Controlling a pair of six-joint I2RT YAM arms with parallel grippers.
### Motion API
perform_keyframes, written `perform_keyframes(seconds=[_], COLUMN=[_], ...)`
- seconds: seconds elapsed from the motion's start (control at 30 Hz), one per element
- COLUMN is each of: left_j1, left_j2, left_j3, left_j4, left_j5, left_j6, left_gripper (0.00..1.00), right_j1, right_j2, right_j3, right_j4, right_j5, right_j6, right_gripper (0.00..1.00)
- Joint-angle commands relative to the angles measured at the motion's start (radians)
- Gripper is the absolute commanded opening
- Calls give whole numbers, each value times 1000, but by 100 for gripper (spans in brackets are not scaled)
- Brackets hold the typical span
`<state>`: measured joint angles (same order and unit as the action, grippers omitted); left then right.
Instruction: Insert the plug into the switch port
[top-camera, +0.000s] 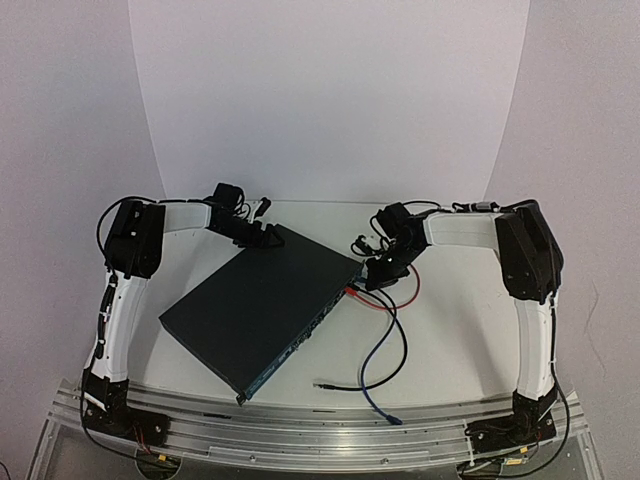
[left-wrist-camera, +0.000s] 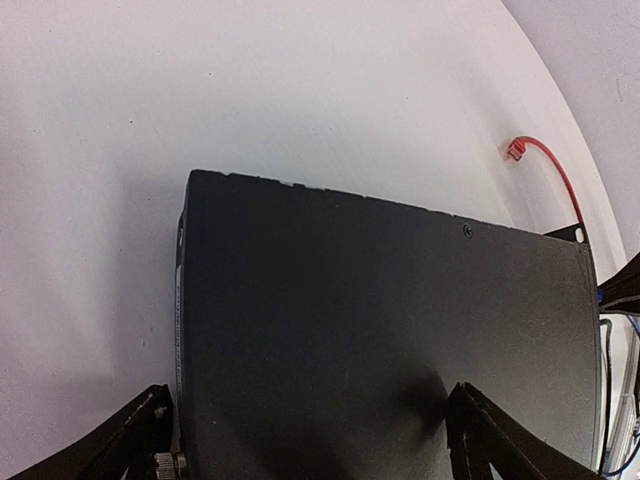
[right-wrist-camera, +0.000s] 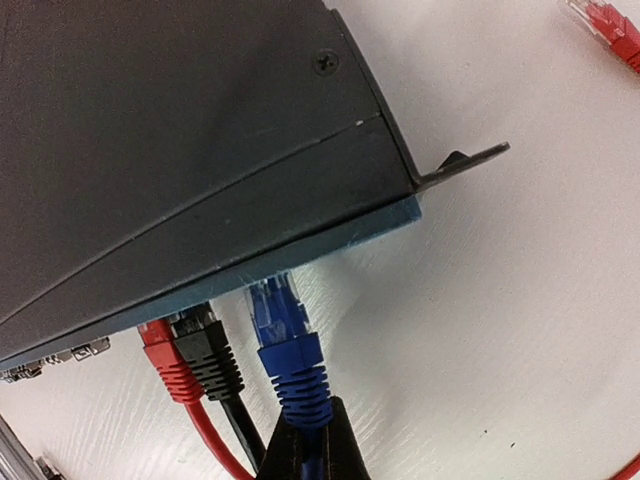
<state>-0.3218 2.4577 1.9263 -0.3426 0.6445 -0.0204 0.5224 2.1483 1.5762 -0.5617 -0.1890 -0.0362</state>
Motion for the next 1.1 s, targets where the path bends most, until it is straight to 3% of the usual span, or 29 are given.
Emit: perform_keyframes(seconds=[0.0,0.23,0.57,1.07], left_j1=[-31,-33,-35,-56], left_j2=[8,10,34,100], left_j3=[30,31,61,139], left_j4=[-37,-34,-69,-130], left_j5=[87,88,137,177], left_j6=[2,4,21,60], left_gripper=[93,93,92,87], right_j1=[-9,-10,-7,-7], right_j2=[-30,0,36,84], right_j3=[71,68,66,115], right_j4=[68,106,166,183], right_j5=[-42,-71,-119,-159], right_j6=[89,111,-25,-76], right_gripper=[0,0,0,0])
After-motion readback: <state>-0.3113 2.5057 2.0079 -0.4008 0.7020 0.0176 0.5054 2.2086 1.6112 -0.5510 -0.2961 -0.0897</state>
